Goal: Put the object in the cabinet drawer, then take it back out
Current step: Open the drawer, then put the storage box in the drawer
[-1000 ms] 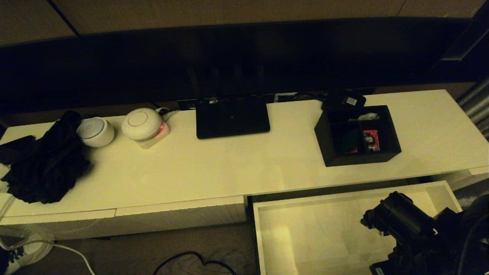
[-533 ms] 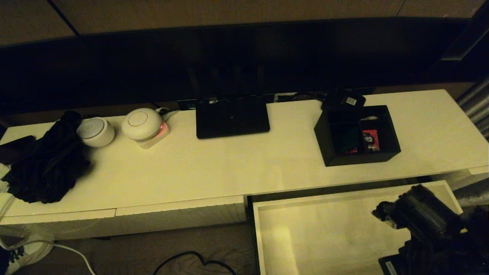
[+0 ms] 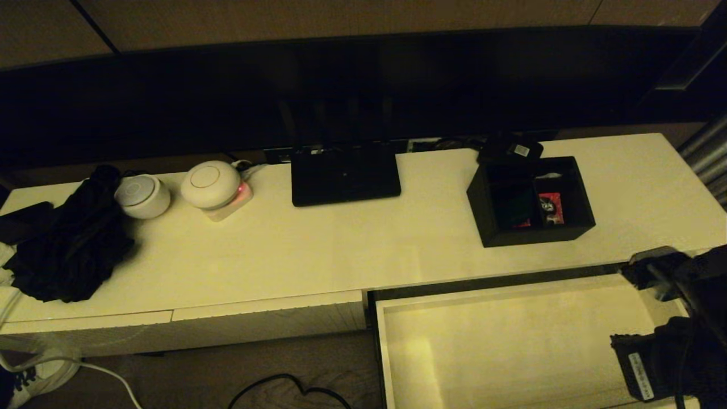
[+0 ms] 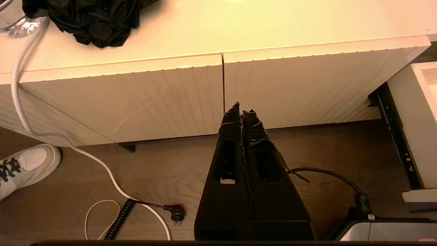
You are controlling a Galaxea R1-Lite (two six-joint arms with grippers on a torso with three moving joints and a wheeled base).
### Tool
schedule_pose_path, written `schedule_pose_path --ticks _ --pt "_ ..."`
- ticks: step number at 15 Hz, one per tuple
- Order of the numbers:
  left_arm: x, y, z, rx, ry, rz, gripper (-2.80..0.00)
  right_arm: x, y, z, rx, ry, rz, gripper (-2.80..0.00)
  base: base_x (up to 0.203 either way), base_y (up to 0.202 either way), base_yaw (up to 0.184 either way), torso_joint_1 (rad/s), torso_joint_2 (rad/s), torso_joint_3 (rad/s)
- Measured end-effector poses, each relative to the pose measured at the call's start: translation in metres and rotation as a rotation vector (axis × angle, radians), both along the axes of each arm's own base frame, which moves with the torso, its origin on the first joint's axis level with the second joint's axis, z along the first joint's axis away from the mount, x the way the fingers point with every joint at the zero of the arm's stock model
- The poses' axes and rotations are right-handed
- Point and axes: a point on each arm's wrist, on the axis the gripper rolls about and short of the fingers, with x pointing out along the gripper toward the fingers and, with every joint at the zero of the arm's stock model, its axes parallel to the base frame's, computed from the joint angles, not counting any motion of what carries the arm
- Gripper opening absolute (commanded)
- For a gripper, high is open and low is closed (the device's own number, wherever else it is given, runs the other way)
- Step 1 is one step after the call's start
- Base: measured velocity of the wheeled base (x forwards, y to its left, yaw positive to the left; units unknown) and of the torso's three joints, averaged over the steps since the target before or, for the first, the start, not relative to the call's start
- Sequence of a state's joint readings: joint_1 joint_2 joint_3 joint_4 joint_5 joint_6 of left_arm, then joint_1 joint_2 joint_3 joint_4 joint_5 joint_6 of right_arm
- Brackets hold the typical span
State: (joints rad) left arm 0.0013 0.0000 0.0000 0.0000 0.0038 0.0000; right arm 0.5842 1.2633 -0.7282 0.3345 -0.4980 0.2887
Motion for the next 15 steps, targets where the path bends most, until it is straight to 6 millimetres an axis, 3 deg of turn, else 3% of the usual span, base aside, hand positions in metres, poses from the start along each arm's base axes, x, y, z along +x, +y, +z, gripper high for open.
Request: schedule_pose_path --ticks 3,6,10,15 --pt "0.0 0.0 0.0 0.0 0.0 0.0 -2.8 -0.002 -0.002 0.022 0.033 -0.085 -0.016 -2.8 0.0 0.0 0.0 0.0 0.0 0.0" --pt "0.0 0.0 0.0 0.0 0.0 0.0 -2.8 0.009 0.001 0.036 0.057 -0.121 -0.038 -2.8 0.0 0.0 0.0 0.0 0.0 0.0" --pt "0.0 0.0 0.0 0.0 0.0 0.0 -2.8 0.039 0.011 0.049 0.076 -0.145 -0.07 -2.8 0.0 0.0 0.0 0.0 0.0 0.0" --pt "0.0 0.0 0.0 0.0 0.0 0.0 -2.8 0.092 0.025 0.059 0.089 -0.168 -0.132 -2.8 0.0 0.0 0.0 0.0 0.0 0.0"
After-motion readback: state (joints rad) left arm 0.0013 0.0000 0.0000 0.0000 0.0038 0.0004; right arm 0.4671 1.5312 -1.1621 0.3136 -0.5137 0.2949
